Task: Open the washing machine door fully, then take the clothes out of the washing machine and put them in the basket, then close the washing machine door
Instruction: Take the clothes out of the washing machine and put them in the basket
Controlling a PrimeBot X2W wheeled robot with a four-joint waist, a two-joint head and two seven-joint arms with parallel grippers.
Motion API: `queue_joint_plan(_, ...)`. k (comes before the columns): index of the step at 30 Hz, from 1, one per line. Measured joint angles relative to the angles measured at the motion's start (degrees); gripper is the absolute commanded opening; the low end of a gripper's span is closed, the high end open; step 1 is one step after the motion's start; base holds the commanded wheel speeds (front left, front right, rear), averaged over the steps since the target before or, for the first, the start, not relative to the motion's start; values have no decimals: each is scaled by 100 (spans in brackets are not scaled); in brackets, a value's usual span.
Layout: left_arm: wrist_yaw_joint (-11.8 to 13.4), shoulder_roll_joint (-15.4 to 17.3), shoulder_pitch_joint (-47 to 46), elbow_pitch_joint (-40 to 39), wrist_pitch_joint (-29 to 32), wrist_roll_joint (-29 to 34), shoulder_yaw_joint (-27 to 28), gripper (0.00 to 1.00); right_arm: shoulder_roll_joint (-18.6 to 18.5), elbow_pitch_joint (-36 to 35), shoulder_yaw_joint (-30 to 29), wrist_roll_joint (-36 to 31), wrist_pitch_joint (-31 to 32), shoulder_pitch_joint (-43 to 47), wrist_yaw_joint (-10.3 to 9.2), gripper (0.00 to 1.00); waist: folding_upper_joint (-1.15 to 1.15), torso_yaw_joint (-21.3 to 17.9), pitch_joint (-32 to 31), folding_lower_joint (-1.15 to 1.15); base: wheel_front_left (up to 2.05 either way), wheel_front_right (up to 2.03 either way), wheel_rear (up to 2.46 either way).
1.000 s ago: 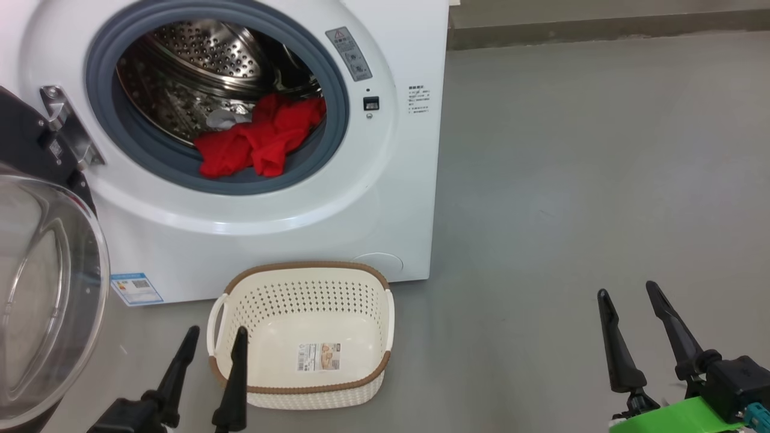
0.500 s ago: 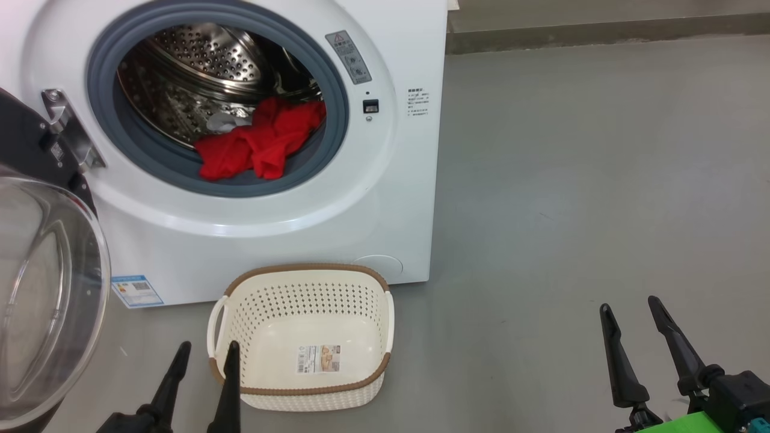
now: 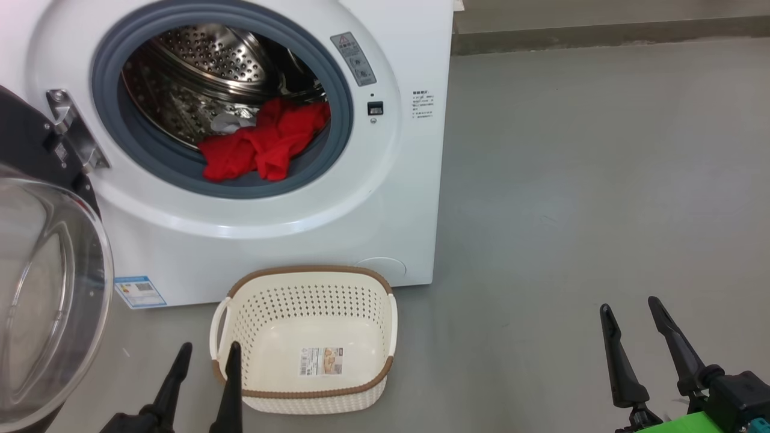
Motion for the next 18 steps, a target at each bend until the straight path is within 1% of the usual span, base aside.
queue_joint_plan(5, 2, 2, 0, -1, 0, 0, -25, 100, 1, 0, -5, -1, 0, 0, 0, 100, 0, 2, 4, 0, 113, -113, 0)
queue_joint_plan(13, 8, 18, -2, -104, 0, -7, -63, 100, 1, 4, -14, 0, 0, -1, 0, 100, 0, 17, 44, 0, 160, -160, 0)
queue_joint_plan(18, -5, 15, -7, -198, -2, -23, -126, 100, 1, 10, -25, 0, 0, -3, 0, 100, 0, 31, 65, 0, 74, -74, 0)
